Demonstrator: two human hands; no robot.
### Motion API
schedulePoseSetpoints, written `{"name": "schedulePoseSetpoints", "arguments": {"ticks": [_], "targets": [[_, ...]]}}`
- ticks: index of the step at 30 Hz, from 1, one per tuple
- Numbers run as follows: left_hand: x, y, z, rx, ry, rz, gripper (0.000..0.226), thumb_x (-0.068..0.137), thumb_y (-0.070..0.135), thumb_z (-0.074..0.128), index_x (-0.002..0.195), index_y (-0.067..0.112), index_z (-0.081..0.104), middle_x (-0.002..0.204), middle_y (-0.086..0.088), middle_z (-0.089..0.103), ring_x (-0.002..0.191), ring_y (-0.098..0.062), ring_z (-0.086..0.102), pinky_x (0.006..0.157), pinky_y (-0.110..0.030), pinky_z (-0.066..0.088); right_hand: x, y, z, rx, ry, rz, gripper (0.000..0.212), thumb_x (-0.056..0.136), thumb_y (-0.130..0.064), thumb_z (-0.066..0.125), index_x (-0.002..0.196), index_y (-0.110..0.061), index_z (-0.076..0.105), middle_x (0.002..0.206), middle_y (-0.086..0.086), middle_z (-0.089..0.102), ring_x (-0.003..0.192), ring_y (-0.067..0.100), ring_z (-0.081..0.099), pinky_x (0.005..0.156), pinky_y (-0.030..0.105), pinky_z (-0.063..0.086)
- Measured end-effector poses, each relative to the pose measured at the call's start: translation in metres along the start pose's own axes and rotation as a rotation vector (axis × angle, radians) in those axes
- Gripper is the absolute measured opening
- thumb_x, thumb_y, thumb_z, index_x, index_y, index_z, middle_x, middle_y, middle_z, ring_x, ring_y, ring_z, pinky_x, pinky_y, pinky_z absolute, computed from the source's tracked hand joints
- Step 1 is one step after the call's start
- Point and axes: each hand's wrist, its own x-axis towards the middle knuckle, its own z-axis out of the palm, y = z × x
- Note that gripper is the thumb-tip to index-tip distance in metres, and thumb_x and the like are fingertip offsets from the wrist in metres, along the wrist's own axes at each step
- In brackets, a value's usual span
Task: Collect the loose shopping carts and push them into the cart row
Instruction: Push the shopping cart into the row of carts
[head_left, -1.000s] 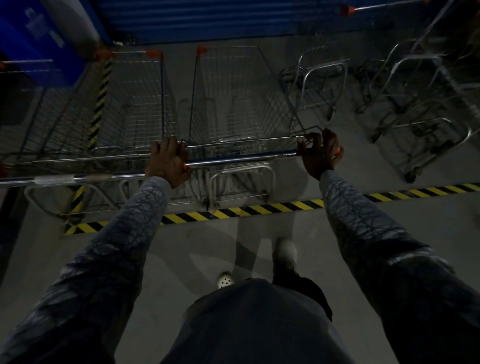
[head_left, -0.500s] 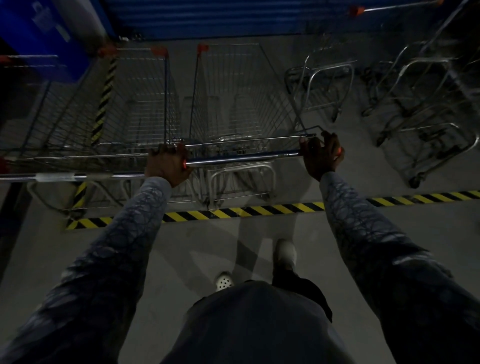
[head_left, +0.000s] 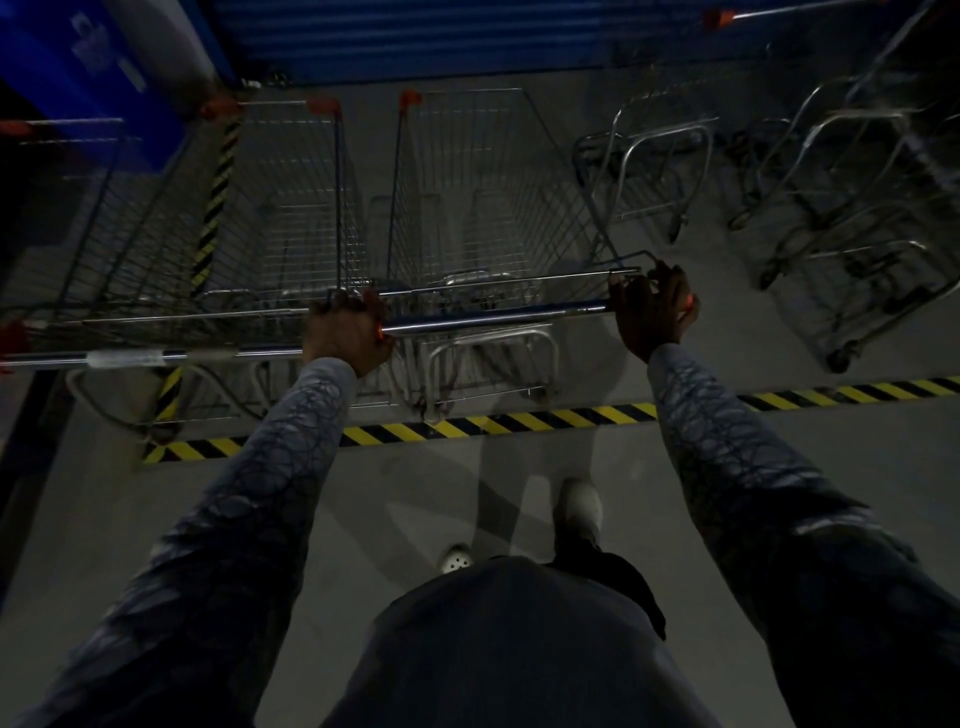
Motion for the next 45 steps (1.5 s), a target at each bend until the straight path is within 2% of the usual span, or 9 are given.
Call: {"name": "schedulePoseSetpoints", "arguments": {"ticks": [10, 15, 22, 27, 31, 34, 38, 41, 45], "targets": [[-0.007, 0.002, -0.008, 0.009, 0.053, 0.037, 0.072, 0.073, 0.047, 0.069, 0.134, 0.012, 0.055, 0.111, -0.016, 0.069, 0.111, -0.040, 0.060, 0.089, -0.048, 0.048, -0.007, 0.007, 0.000, -0.003, -0.034, 0.013, 0.057, 0.097, -0.067, 0.032, 0.118, -0.026, 0.065, 0.157, 0.007, 0.028, 0.151, 0.024, 0.008, 0.116, 0.055, 0.003], [-0.002, -0.002, -0.002, 0.013, 0.042, 0.027, 0.065, 0.069, 0.053, 0.057, 0.123, 0.018, 0.060, 0.106, -0.008, 0.071, 0.107, -0.035, 0.062, 0.088, -0.045, 0.051, -0.008, 0.007, 0.001, -0.015, -0.005, 0.008, 0.050, 0.098, -0.062, 0.037, 0.111, -0.024, 0.067, 0.154, 0.006, 0.030, 0.151, 0.024, 0.011, 0.115, 0.057, 0.005], [-0.006, -0.006, -0.003, -0.088, 0.050, 0.040, 0.062, 0.071, 0.048, 0.064, 0.127, 0.021, 0.057, 0.113, -0.013, 0.066, 0.108, -0.038, 0.061, 0.092, -0.048, 0.048, -0.009, 0.004, -0.002, 0.006, -0.033, 0.009, 0.048, 0.100, -0.060, 0.037, 0.110, -0.023, 0.066, 0.156, 0.008, 0.028, 0.152, 0.024, 0.006, 0.116, 0.058, 0.001], [-0.014, -0.025, -0.005, -0.488, 0.144, 0.089, 0.112, 0.045, 0.060, 0.092, 0.137, 0.017, 0.046, 0.127, -0.015, 0.054, 0.117, -0.039, 0.049, 0.099, -0.053, 0.046, -0.009, 0.003, -0.003, 0.008, -0.036, 0.012, 0.050, 0.100, -0.061, 0.034, 0.110, -0.023, 0.065, 0.157, 0.011, 0.027, 0.152, 0.026, 0.006, 0.116, 0.058, 0.002], [-0.016, -0.032, -0.005, -0.591, 0.236, 0.071, 0.144, 0.026, 0.079, 0.084, 0.146, 0.017, 0.036, 0.133, -0.014, 0.050, 0.121, -0.037, 0.045, 0.103, -0.051, 0.042, -0.008, 0.003, 0.000, -0.010, -0.012, 0.021, 0.055, 0.098, -0.063, 0.033, 0.109, -0.022, 0.067, 0.155, 0.011, 0.031, 0.152, 0.026, 0.010, 0.115, 0.058, 0.004], [-0.017, -0.031, 0.001, -0.686, 0.277, 0.038, 0.124, 0.041, 0.068, 0.091, 0.144, 0.020, 0.040, 0.135, -0.010, 0.052, 0.122, -0.035, 0.046, 0.102, -0.046, 0.041, -0.008, 0.004, 0.000, -0.020, -0.021, 0.028, 0.051, 0.100, -0.060, 0.036, 0.108, -0.021, 0.067, 0.156, 0.013, 0.030, 0.152, 0.027, 0.009, 0.115, 0.058, 0.003], [-0.016, -0.017, 0.005, -0.362, 0.462, 0.042, 0.053, 0.092, 0.064, 0.048, 0.113, 0.018, 0.065, 0.111, -0.011, 0.064, 0.109, -0.034, 0.050, 0.095, -0.049, 0.038, -0.004, 0.007, 0.005, -0.025, -0.044, 0.024, 0.047, 0.099, -0.057, 0.041, 0.112, -0.021, 0.067, 0.155, 0.015, 0.030, 0.152, 0.029, 0.007, 0.116, 0.060, 0.004], [-0.014, 0.014, 0.004, -0.190, 0.463, 0.108, 0.047, 0.100, 0.052, 0.042, 0.107, 0.013, 0.067, 0.108, -0.015, 0.062, 0.107, -0.035, 0.049, 0.096, -0.052, 0.036, -0.001, 0.007, 0.006, -0.032, -0.075, 0.036, 0.061, 0.094, -0.066, 0.031, 0.112, -0.020, 0.067, 0.153, 0.014, 0.032, 0.152, 0.029, 0.006, 0.117, 0.062, 0.006], [-0.008, 0.048, 0.002, -0.097, 0.375, 0.144, 0.051, 0.102, 0.052, 0.036, 0.109, 0.011, 0.066, 0.114, -0.017, 0.059, 0.112, -0.036, 0.047, 0.099, -0.052, 0.030, -0.007, 0.000, -0.006, -0.052, -0.065, 0.038, 0.042, 0.100, -0.049, 0.044, 0.122, -0.018, 0.064, 0.157, 0.014, 0.026, 0.152, 0.028, 0.006, 0.117, 0.058, 0.003]]}}
